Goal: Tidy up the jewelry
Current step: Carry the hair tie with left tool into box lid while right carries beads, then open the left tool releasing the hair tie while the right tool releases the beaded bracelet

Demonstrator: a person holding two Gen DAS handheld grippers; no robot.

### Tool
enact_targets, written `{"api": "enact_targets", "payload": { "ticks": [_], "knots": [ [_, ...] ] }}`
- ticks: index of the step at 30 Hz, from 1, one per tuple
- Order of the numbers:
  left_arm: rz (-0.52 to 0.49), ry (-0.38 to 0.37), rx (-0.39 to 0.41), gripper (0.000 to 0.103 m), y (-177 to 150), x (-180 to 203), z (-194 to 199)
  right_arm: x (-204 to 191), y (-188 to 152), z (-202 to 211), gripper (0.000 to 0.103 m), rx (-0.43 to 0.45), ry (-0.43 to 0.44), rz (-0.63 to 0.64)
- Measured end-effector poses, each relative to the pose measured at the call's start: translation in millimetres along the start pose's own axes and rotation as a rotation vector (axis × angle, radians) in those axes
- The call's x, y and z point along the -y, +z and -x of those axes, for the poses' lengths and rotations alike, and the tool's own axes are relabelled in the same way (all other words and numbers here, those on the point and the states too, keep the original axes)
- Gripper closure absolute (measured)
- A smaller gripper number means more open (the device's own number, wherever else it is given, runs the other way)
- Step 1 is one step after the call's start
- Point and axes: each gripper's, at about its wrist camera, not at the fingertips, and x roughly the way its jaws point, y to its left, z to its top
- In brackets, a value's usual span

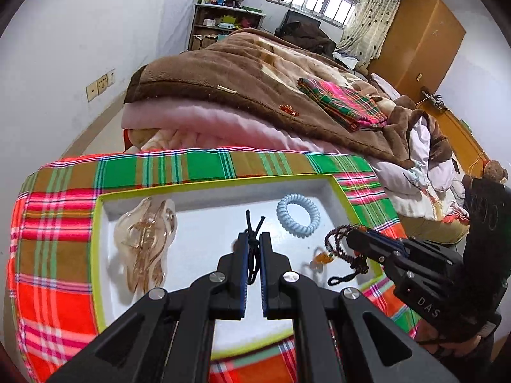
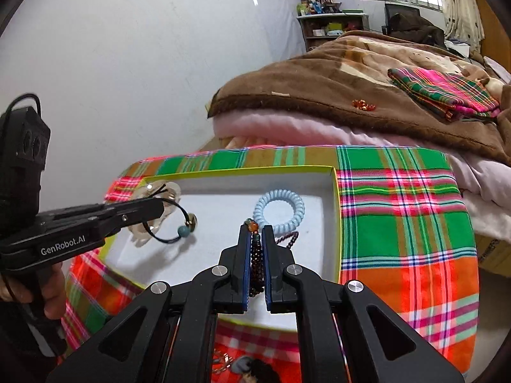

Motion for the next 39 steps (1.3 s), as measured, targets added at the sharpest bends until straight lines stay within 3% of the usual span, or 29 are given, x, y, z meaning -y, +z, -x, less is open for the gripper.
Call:
{"api": "enact_targets", "payload": {
  "ticks": [6,17,39],
  "knots": [
    [-0.001,-0.007,-0.024,0.096,9,-1,-19,8,-1,-9,0.096,-0.019,0.000,-0.011],
    [0.002,0.068,-0.065,0.096,11,-10,-45,20,-6,-15,0.096,-0.048,-0.058,0.004],
    [0.013,0.127,-0.106,0.095,10,-16,-63,11,-9,-26,0.096,-0.085,-0.195,0.128]
  ]
}}
